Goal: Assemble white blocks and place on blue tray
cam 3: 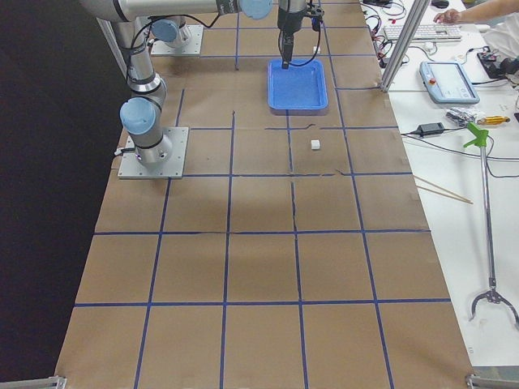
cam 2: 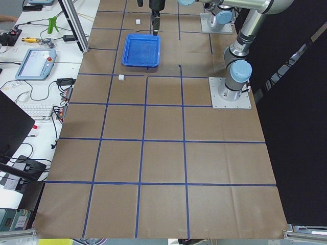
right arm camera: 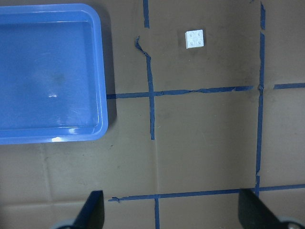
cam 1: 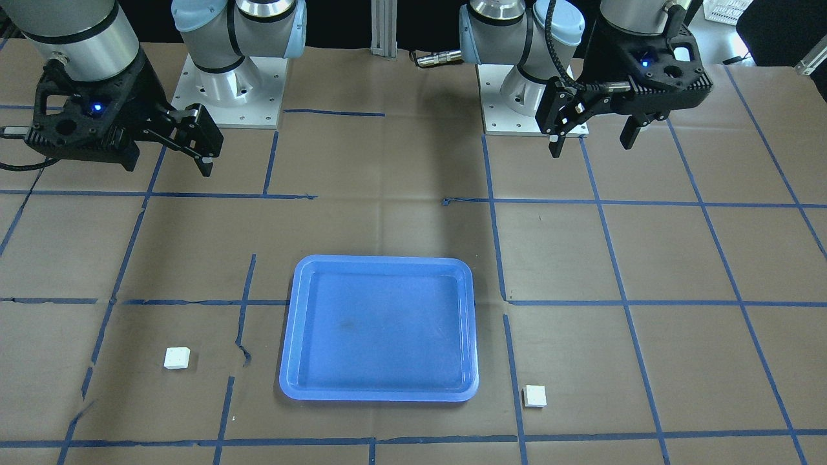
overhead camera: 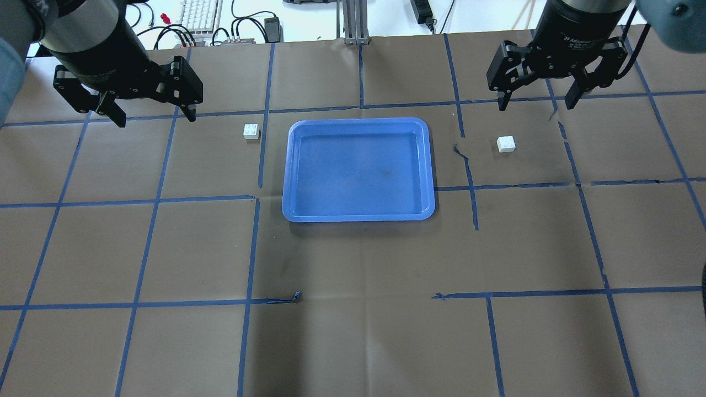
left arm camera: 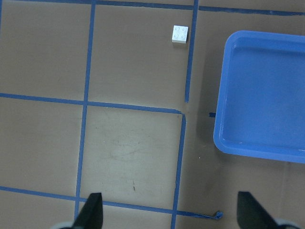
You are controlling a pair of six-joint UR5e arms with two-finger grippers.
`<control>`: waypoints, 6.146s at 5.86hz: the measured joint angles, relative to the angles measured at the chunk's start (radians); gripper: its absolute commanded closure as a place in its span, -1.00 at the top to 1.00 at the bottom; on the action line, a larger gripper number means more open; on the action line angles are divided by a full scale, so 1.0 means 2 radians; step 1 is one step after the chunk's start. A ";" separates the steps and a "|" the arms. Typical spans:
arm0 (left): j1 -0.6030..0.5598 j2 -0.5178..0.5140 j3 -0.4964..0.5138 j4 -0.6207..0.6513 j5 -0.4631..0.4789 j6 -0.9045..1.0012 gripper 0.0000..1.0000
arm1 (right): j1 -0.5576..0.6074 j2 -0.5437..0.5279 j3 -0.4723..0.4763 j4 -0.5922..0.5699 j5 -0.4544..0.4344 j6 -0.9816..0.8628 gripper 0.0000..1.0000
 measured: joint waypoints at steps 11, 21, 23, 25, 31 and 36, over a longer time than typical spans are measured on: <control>0.011 -0.089 -0.046 0.148 0.001 0.027 0.99 | 0.001 0.000 -0.004 0.004 -0.004 -0.096 1.00; 0.017 -0.380 0.040 0.336 -0.037 0.173 -0.49 | -0.178 0.136 0.000 -0.063 0.215 -1.057 0.99; 0.017 -0.378 0.041 0.346 -0.038 0.188 -0.62 | -0.192 0.205 0.001 -0.070 0.270 -1.117 0.99; 0.003 -0.353 0.037 0.342 -0.038 0.238 -0.61 | -0.193 0.260 0.002 -0.100 0.302 -1.127 1.00; -0.145 -0.308 -0.033 0.348 -0.037 0.598 -0.54 | -0.194 0.314 0.023 -0.136 0.305 -1.109 0.73; -0.163 -0.330 -0.043 0.351 -0.081 0.656 0.97 | -0.194 0.314 0.026 -0.173 0.304 -1.108 -0.51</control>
